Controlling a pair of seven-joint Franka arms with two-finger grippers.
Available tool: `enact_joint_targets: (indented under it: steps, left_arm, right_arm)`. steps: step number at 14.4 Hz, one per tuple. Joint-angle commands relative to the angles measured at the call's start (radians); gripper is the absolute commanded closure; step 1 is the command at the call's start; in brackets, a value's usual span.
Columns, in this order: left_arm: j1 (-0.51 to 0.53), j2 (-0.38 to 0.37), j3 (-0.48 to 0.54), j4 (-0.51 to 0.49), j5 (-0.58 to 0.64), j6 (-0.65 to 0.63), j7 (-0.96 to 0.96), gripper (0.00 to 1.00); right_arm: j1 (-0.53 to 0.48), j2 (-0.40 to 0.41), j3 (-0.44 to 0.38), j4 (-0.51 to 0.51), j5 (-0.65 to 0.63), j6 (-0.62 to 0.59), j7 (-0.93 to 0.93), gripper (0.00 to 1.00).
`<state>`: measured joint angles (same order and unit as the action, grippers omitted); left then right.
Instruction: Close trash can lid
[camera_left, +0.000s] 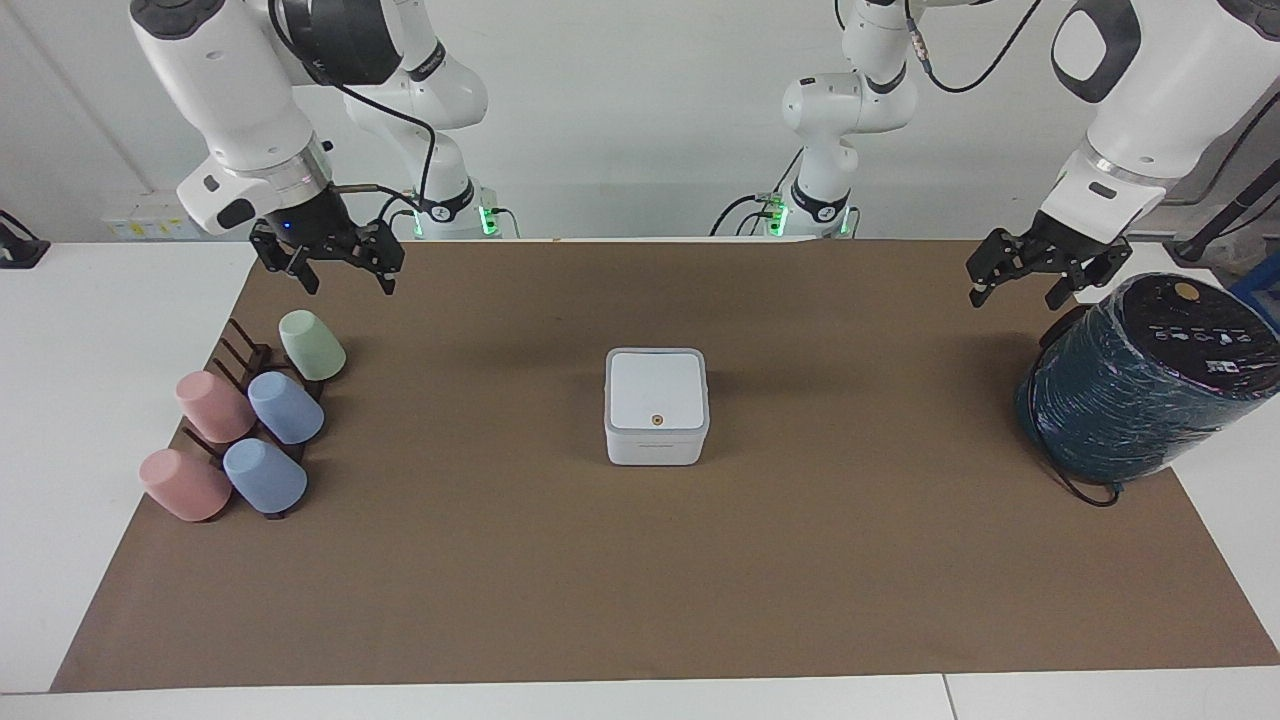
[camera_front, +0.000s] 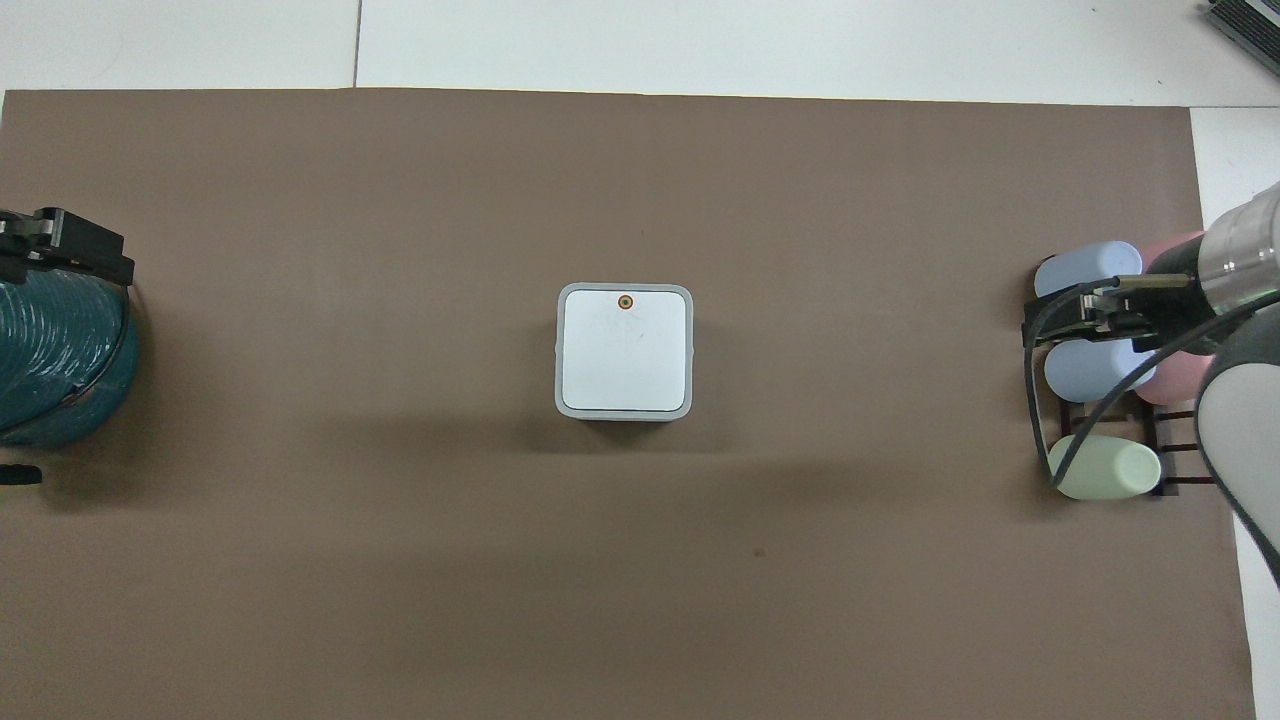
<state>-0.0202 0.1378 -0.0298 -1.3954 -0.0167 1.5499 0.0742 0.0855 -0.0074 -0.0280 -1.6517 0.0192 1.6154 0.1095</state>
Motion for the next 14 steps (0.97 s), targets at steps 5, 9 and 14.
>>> enact_joint_targets:
  steps: [5,9,14]
  left_arm:
    - [-0.050,-0.027,0.005,-0.050,0.067,0.027,0.006,0.00]
    - [-0.041,-0.030,0.005,-0.056,0.066,0.033,0.013,0.00]
    - [-0.049,-0.030,0.005,-0.056,0.066,0.027,0.006,0.00]
  right_arm:
    - [-0.004,-0.026,0.000,-0.030,0.018,0.009,0.009,0.00]
    - [-0.004,-0.026,0.000,-0.030,0.018,0.009,0.009,0.00]
    - [-0.004,-0.026,0.000,-0.028,0.018,0.009,0.009,0.00]
